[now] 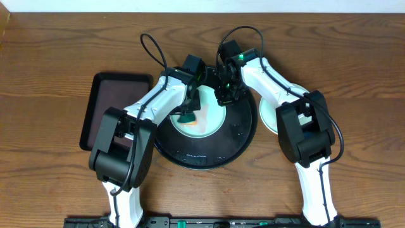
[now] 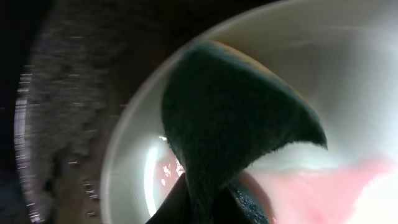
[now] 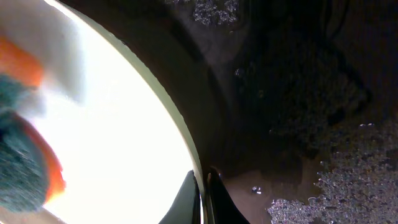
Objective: Clean dirty plates on tray and stack at the side
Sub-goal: 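Scrub the second green plate with the sponge while right gripper holds it, then lift the sponge away and lift the green plate with right gripper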
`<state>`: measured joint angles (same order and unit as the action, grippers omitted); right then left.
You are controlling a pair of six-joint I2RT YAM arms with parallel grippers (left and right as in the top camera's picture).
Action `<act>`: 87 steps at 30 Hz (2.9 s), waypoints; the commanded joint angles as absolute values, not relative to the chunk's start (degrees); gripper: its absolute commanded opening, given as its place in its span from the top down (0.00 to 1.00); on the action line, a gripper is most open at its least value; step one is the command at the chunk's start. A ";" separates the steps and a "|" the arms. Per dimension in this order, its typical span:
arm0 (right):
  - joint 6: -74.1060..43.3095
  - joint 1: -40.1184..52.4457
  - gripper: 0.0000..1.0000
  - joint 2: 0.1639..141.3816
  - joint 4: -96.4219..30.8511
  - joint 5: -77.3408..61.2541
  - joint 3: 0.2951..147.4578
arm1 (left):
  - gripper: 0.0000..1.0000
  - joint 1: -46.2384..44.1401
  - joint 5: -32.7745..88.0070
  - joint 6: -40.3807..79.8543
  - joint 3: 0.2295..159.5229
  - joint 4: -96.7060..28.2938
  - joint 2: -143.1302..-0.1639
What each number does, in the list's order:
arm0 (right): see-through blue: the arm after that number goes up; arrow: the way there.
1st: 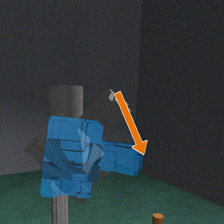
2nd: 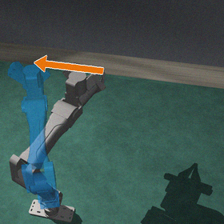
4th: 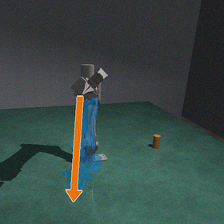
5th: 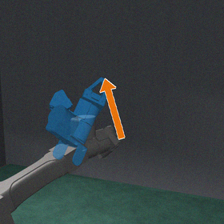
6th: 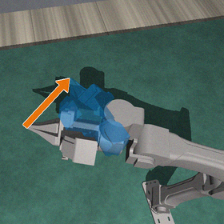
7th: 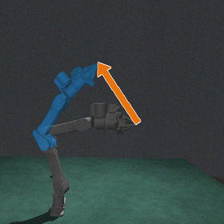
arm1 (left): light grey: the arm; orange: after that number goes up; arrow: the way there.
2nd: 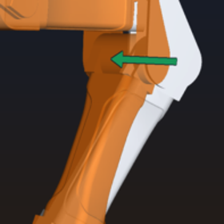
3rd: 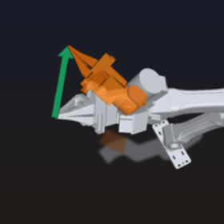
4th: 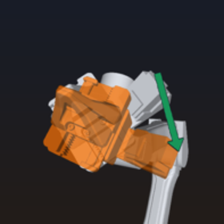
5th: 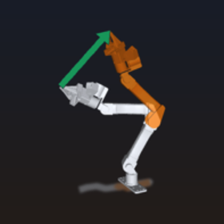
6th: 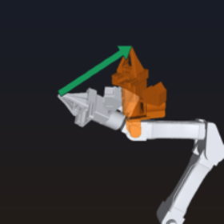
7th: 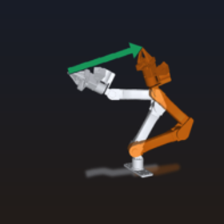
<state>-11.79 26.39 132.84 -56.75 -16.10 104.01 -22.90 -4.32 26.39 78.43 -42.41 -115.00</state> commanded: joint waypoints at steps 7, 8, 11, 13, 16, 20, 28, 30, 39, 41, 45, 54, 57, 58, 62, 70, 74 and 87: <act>-12.82 26.96 0.99 134.61 -56.10 -10.76 102.35 | 0.93 -21.74 16.91 5.39 77.47 -48.51 -117.47; -12.82 26.96 0.99 134.61 -56.12 -10.76 102.35 | 0.93 -21.71 23.03 1.52 77.47 -49.21 -117.47; -12.82 26.96 0.99 134.61 -56.12 -10.76 102.35 | 0.93 -21.71 32.21 -3.90 77.47 -50.13 -117.47; -12.82 26.96 0.99 134.61 -56.12 -10.79 102.35 | 0.92 -21.71 32.36 -4.05 77.47 -49.60 -117.47; -12.82 26.96 0.99 134.61 -56.12 -10.76 102.35 | 0.92 -21.52 31.33 -4.03 77.47 -47.68 -117.47; -12.82 26.96 0.99 134.61 -56.14 -10.76 102.35 | 0.93 -21.45 24.29 -3.75 77.47 -44.97 -117.47; -12.82 26.96 0.99 134.61 -56.14 -10.76 102.35 | 0.93 -21.45 -2.02 6.96 77.47 -38.20 -117.47; -12.82 26.96 0.99 134.61 -56.14 -10.76 102.35 | 0.93 -21.45 -6.94 10.55 77.69 -37.10 -117.45; -12.82 26.96 0.99 134.61 -56.14 -10.76 102.35 | 0.92 -21.26 -13.41 16.88 82.39 -42.61 -115.55; -12.82 26.96 0.99 134.61 -56.14 -10.76 102.35 | 0.92 -20.82 -13.39 16.91 83.40 -44.86 -114.13; -12.82 26.96 0.99 134.61 -56.14 -10.76 102.35 | 0.93 -18.85 -13.32 18.83 83.99 -48.99 -109.62; -12.78 26.94 0.99 134.06 -56.75 -10.96 102.39 | 0.92 -8.27 -12.01 19.62 83.99 -58.92 -98.94; -11.90 26.94 0.99 132.07 -57.21 -10.50 102.39 | 0.93 -4.12 -12.01 19.59 83.96 -59.99 -98.37; -11.92 27.03 0.99 131.17 -57.34 -9.45 102.39 | 0.92 -3.03 -12.03 19.59 83.85 -60.03 -98.43; -11.94 28.32 0.99 125.78 -57.89 -1.17 102.39 | 0.92 0.51 -12.05 19.62 83.15 -59.53 -98.48; -11.94 34.26 0.99 115.04 -58.19 22.37 102.37 | 0.93 3.88 -12.05 19.62 82.72 -58.78 -98.48; -13.47 38.94 0.99 112.60 -59.00 34.74 102.37 | 0.93 4.01 -12.05 19.64 82.72 -58.22 -98.48; -19.40 52.10 0.99 112.12 -63.44 66.57 102.37 | 0.93 4.01 -12.03 19.68 82.72 -58.26 -98.48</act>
